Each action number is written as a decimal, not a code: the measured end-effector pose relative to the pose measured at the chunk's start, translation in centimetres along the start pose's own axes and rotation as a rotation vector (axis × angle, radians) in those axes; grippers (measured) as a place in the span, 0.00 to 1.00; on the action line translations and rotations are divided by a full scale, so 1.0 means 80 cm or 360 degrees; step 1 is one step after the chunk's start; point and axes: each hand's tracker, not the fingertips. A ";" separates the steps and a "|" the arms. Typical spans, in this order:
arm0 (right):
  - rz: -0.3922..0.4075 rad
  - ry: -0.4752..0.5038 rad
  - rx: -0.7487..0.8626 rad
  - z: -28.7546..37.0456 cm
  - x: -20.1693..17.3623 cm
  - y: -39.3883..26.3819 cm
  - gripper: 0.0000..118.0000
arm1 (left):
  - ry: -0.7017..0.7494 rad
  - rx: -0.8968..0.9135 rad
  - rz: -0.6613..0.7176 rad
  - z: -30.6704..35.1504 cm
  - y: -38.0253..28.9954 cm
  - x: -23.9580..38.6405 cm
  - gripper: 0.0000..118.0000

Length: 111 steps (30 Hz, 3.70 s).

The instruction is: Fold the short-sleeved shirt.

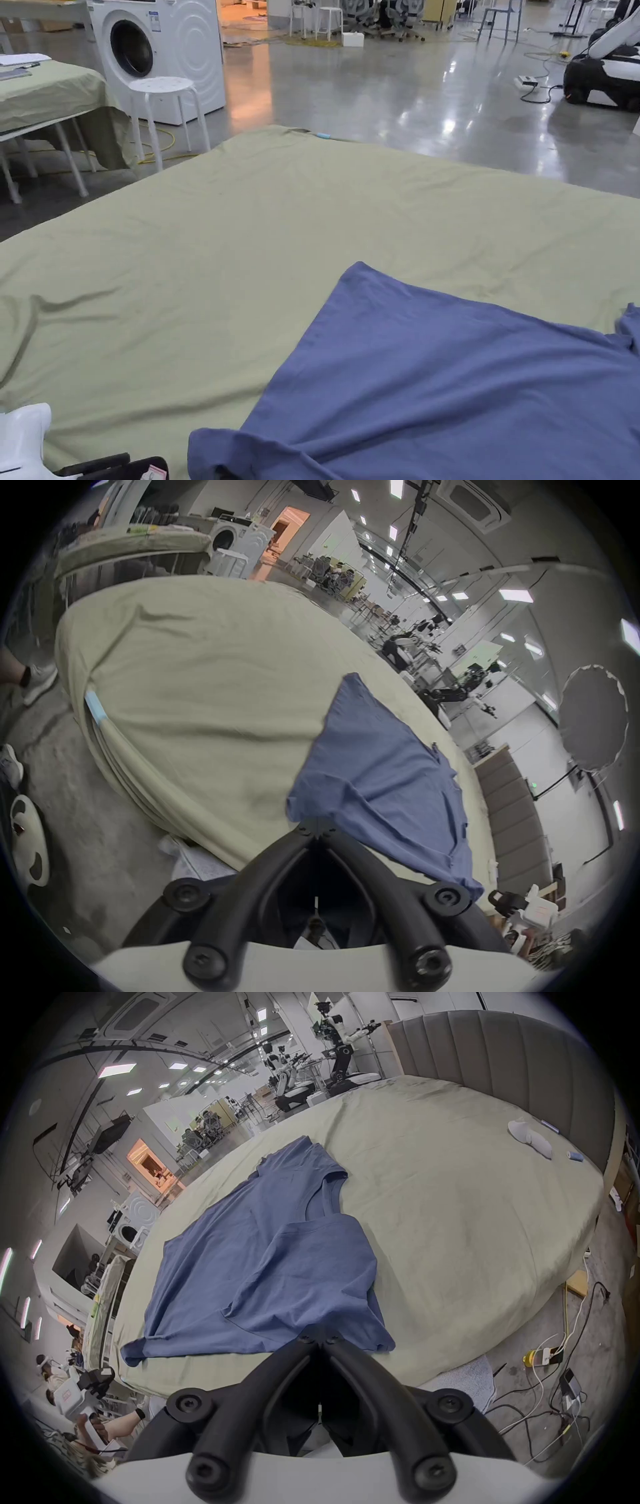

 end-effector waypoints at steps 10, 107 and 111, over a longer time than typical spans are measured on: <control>0.0025 0.0058 -0.0001 0.003 -0.008 0.003 0.02 | 0.0014 0.0197 0.0011 -0.033 0.017 0.005 0.81; -0.0072 0.0148 -0.0044 -0.083 -0.025 0.024 0.02 | 0.0029 -0.0418 -0.0207 -0.243 0.105 0.028 0.65; -0.0112 0.0117 -0.0053 -0.082 -0.016 0.024 0.02 | 0.0228 -0.0393 -0.0247 -0.240 0.104 0.027 0.13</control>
